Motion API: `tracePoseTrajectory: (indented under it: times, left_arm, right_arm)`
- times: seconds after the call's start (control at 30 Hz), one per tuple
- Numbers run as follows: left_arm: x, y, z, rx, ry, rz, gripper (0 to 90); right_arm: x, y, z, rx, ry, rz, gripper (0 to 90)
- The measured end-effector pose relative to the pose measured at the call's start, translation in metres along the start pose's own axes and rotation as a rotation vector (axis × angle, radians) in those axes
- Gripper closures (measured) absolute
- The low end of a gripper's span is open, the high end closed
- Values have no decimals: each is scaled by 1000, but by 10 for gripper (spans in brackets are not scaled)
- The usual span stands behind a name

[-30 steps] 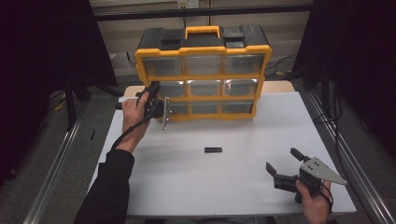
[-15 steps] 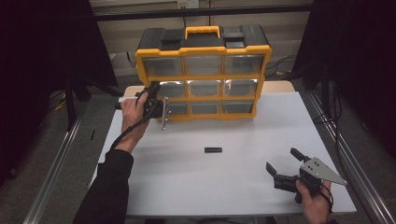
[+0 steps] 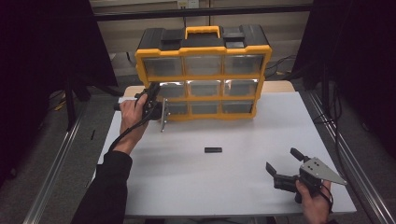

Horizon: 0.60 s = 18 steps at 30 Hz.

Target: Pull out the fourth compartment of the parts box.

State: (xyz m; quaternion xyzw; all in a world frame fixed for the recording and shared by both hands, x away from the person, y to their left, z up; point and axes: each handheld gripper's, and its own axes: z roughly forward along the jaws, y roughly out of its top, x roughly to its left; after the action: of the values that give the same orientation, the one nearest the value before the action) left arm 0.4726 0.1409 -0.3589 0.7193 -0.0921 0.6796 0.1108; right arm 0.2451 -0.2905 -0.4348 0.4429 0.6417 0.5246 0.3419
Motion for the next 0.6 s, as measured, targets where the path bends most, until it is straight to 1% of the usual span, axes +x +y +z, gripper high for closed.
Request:
tracePoseTrajectory:
  times: [0.17, 0.6]
  left_arm:
    - [-1, 0, -3, -10, 3, -8, 791]
    - [-3, 1, -7, -9, 19, -9, 791]
  right_arm:
    - [0, 0, 0, -1, 0, 1, 0]
    - [0, 1, -1, -6, -2, -1, 0]
